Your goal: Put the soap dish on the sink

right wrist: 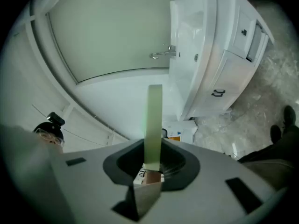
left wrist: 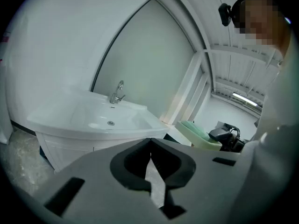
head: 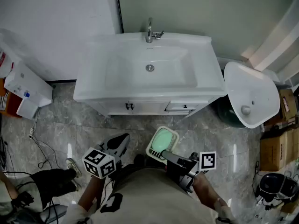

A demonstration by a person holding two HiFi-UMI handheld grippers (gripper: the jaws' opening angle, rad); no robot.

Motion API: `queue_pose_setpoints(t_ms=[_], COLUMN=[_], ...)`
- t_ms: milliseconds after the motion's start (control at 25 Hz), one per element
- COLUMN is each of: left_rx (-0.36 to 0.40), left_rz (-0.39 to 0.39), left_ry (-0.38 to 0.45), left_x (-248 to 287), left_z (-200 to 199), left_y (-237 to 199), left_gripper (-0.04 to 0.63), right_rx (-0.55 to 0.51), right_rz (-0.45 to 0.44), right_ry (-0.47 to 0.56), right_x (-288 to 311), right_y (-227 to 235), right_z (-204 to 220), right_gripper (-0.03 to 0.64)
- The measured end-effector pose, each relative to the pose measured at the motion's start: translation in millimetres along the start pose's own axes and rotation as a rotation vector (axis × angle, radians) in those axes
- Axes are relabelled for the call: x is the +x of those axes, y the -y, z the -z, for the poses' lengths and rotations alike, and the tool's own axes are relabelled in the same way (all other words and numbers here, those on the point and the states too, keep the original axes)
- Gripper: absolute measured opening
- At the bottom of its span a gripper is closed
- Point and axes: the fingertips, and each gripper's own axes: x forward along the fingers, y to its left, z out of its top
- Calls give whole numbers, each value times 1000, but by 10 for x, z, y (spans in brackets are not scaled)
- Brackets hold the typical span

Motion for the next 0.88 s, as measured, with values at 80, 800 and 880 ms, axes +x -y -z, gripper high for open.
queue_pose_setpoints(t_ms=[80,800,880], left_rx=[38,86,94], left_rz=[45,127,139], left_ry=[8,-45,-49], left_x=[-122,-684,-631], left_z=[-92,357,376], left_y=[-106,-83,47], left_gripper=[20,20,20], right_rx=[-27,-169,-164], right_rz=[-21,-29,-27], right_ry=[-7,-67,-70], right_x=[176,445,364], right_y=[-21,-145,-128], right_z=[90,841,825], right_gripper=[89,97,95])
